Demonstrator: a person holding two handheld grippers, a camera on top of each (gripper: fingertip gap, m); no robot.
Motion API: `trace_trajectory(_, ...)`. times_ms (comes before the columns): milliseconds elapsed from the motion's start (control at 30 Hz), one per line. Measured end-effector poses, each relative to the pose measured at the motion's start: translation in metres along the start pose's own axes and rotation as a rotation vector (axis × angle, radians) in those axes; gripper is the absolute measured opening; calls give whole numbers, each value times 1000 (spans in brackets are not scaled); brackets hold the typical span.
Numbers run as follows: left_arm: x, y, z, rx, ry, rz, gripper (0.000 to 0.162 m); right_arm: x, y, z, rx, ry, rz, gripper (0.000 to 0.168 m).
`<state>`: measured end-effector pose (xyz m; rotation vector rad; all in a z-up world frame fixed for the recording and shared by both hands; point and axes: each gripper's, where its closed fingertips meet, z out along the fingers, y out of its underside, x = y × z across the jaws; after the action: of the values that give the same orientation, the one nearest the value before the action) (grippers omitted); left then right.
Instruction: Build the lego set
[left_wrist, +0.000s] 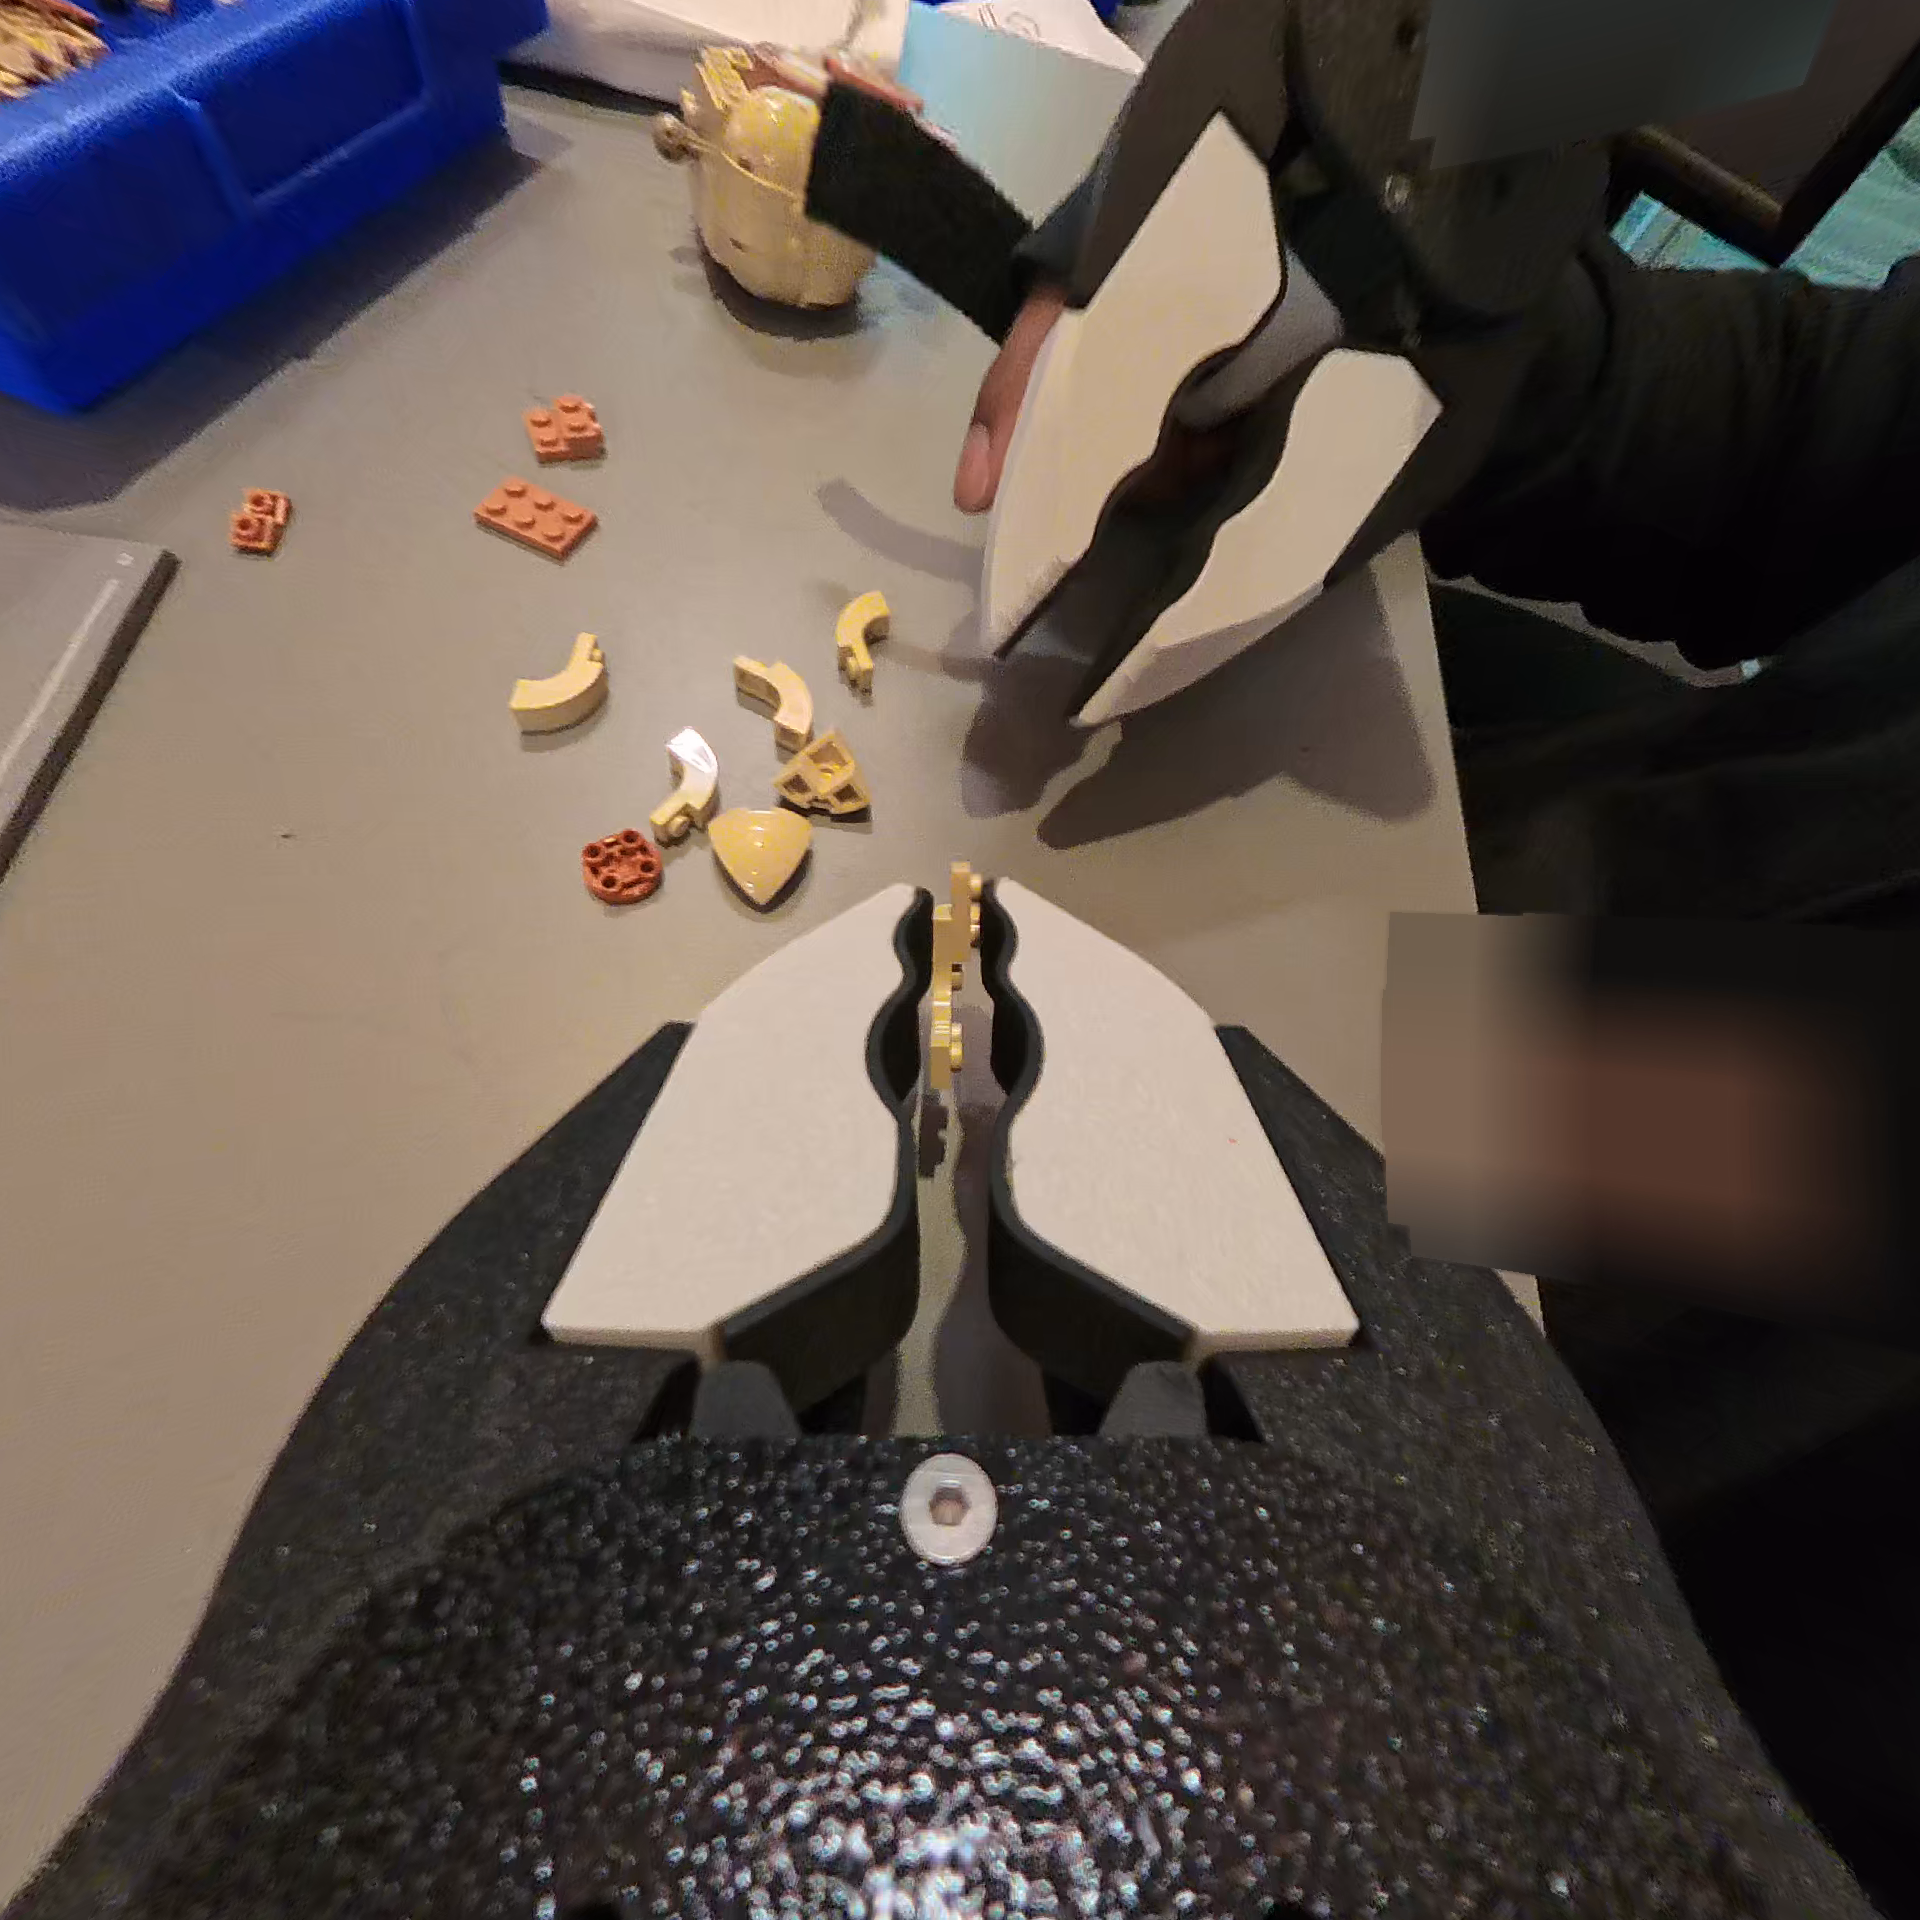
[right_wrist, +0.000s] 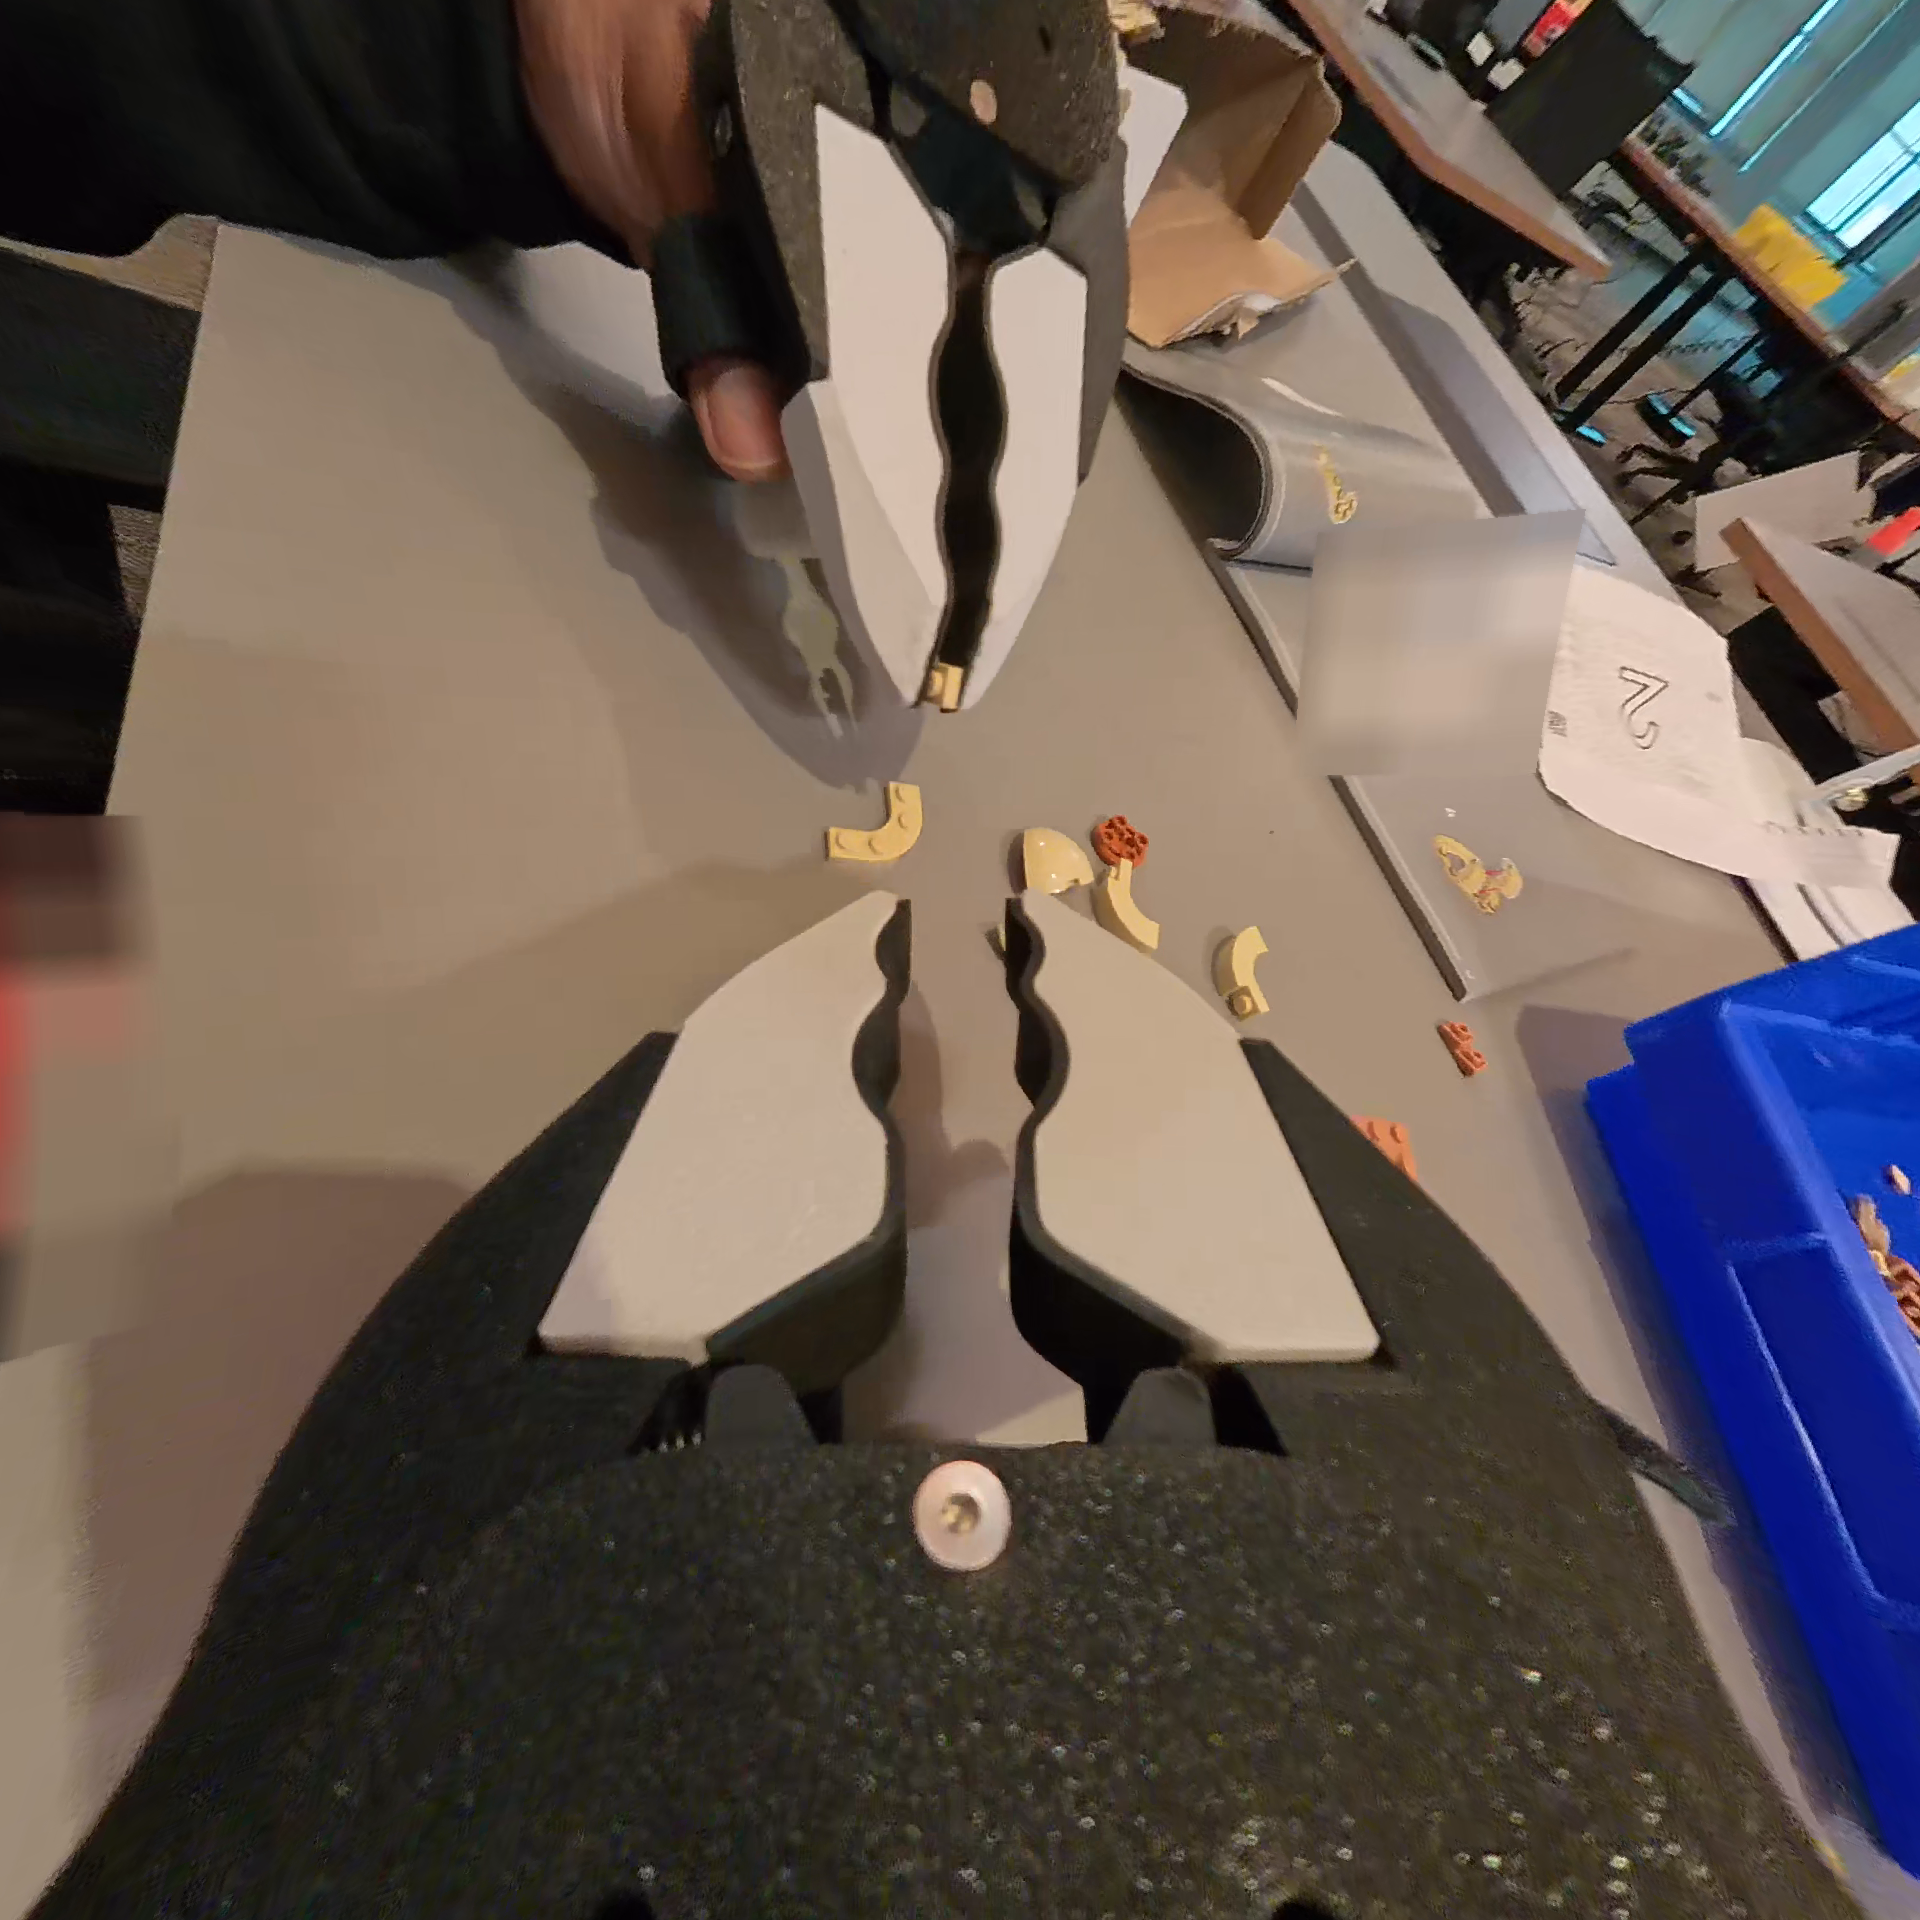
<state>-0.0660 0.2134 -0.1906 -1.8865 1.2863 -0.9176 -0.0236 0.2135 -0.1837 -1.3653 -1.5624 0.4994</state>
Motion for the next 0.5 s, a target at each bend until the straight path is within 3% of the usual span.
trace_trajectory(233, -2, 6, -2, -11, -18, -16, 8, -8, 2, -1, -18, 7, -56, 17)
trace_trajectory(500, -16, 4, -19, 17, -5, -59, 8, -8, 5, -1, -72, -152, 28, 18)
